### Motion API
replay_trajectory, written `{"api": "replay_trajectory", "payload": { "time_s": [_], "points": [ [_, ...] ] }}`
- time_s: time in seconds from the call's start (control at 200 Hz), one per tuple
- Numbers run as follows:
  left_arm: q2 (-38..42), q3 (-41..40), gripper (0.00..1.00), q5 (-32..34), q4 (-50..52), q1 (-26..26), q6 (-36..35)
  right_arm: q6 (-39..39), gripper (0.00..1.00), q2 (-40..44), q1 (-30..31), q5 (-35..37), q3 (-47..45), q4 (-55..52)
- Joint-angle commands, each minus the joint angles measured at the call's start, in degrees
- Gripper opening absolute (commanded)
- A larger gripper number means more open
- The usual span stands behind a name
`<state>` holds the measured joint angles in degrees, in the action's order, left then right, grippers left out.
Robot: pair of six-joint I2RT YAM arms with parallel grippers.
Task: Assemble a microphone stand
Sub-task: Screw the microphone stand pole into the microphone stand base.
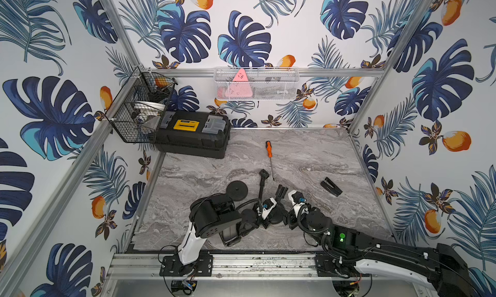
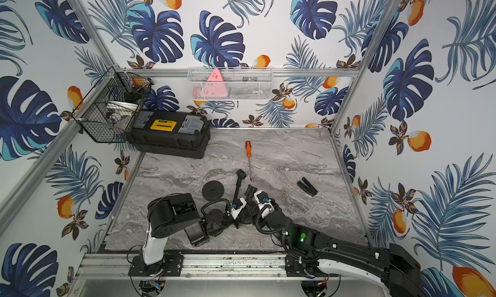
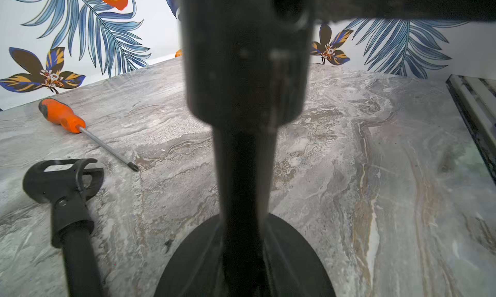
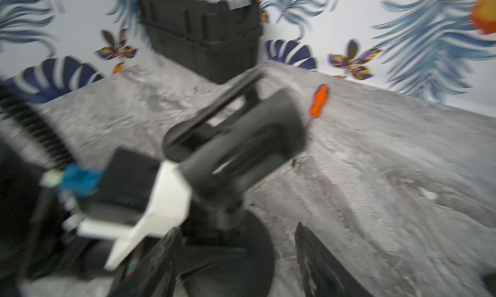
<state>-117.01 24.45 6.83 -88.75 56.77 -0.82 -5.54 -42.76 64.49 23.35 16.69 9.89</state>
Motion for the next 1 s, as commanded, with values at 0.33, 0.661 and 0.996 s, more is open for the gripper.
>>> {"api": "replay_trajectory", "payload": {
  "time_s": [0.33,0.661,0.996],
  "points": [
    [0.3,-0.7,0.23,-0.1,0.3,0.0,-0.3,10.2,0.64,1.8,-23.0,-36.9,3.9,-9.1],
    [0.8,-1.2,0.24,-0.1,0.3,-0.1,-0.6,25.0,0.57,-13.0,-40.0,-68.8,8.6,-6.1],
    [0.7,-1.1,0.24,-0.6,0.3,-0.2,-0.5,34.0,0.53,-19.2,-40.1,-73.7,12.7,-6.0]
  ]
}}
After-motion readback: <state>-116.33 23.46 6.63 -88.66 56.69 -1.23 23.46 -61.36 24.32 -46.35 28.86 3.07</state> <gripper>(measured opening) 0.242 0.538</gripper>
